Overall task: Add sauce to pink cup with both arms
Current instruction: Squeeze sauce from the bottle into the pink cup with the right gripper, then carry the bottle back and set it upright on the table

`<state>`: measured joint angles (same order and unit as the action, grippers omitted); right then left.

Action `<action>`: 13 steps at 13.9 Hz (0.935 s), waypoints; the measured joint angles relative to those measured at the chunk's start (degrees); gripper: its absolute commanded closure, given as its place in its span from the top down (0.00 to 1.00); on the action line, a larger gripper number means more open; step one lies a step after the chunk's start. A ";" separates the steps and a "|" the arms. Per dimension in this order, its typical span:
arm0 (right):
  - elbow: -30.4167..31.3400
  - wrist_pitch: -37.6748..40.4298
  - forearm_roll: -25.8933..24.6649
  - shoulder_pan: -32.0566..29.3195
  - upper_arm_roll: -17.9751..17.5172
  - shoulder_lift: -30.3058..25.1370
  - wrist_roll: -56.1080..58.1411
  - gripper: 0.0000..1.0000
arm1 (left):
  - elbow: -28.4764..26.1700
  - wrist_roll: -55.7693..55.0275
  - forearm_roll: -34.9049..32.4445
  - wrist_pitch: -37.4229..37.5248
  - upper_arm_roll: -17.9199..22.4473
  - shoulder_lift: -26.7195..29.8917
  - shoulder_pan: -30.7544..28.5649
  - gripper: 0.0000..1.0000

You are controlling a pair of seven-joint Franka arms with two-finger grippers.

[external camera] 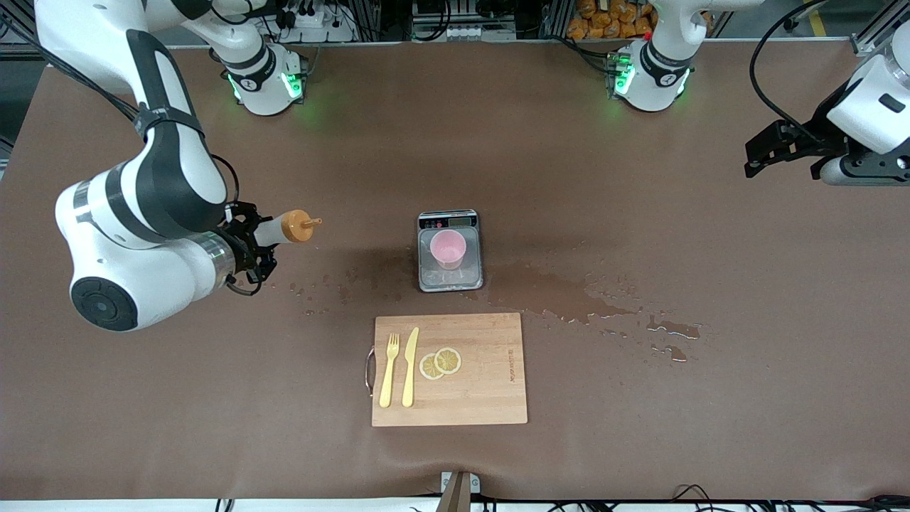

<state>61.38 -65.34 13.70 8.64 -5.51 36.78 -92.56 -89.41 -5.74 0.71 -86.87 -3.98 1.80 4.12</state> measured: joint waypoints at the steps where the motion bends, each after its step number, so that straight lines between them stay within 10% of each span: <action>1: 0.01 -0.05 2.00 -0.82 0.13 0.00 1.69 0.44 | 0.00 0.00 0.00 0.00 -0.15 0.00 0.02 1.00; 13: 5.35 -0.89 11.98 -14.04 0.36 0.38 22.02 0.44 | 0.00 -0.05 0.00 0.00 -0.46 0.00 0.24 1.00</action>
<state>66.73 -66.22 25.68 -5.40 -5.15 37.16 -70.54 -89.41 -5.78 0.71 -86.87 -4.44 1.80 4.36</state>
